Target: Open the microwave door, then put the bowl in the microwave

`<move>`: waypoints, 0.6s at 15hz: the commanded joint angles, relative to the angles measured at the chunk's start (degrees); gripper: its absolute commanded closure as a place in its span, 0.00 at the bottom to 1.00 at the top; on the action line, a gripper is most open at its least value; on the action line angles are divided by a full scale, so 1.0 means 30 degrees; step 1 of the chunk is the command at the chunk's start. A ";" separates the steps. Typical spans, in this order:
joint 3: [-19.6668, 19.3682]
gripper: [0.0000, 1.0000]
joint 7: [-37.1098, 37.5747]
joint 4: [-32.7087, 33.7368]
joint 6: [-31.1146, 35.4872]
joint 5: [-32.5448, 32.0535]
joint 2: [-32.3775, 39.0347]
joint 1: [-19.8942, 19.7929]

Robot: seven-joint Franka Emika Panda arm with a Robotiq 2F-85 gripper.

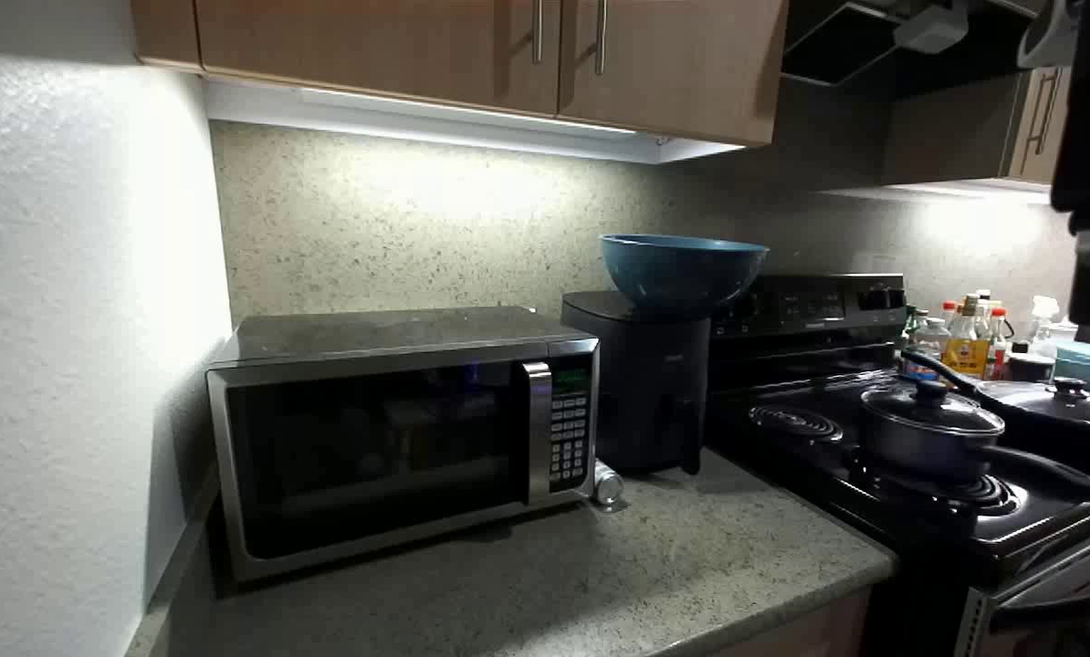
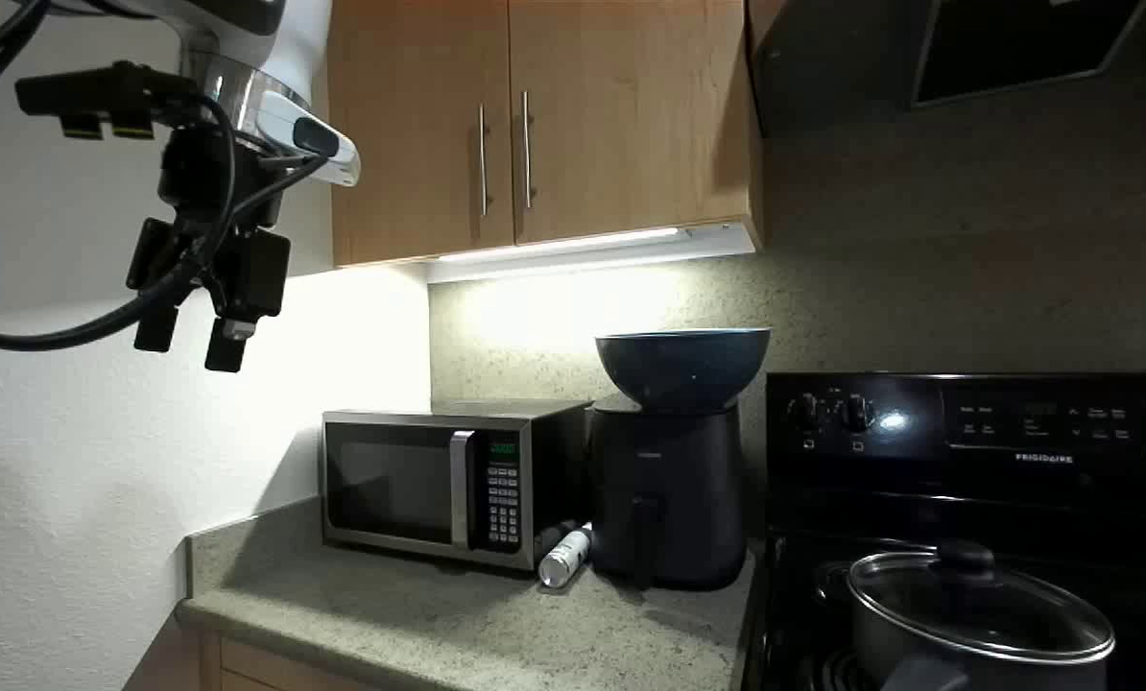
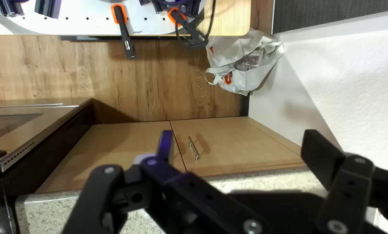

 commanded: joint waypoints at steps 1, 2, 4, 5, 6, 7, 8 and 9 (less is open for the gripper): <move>0.0350 0.00 -0.0324 0.0064 -0.0146 0.0240 -0.0020 -0.0564; 0.0350 0.00 -0.0325 0.0064 -0.0146 0.0240 -0.0020 -0.0564; 0.0350 0.00 -0.0325 0.0064 -0.0146 0.0240 -0.0020 -0.0564; 0.0350 0.00 -0.0325 0.0064 -0.0146 0.0240 -0.0020 -0.0564; 0.0350 0.00 -0.0324 0.0064 -0.0146 0.0240 -0.0020 -0.0564; 0.0503 0.00 -0.0191 0.0100 0.0028 0.0201 0.0319 -0.0649; 0.0878 0.00 0.0265 0.0045 0.0749 0.0135 0.0772 -0.0941; 0.1050 0.00 0.0417 -0.0109 0.1687 0.0394 0.1044 -0.1084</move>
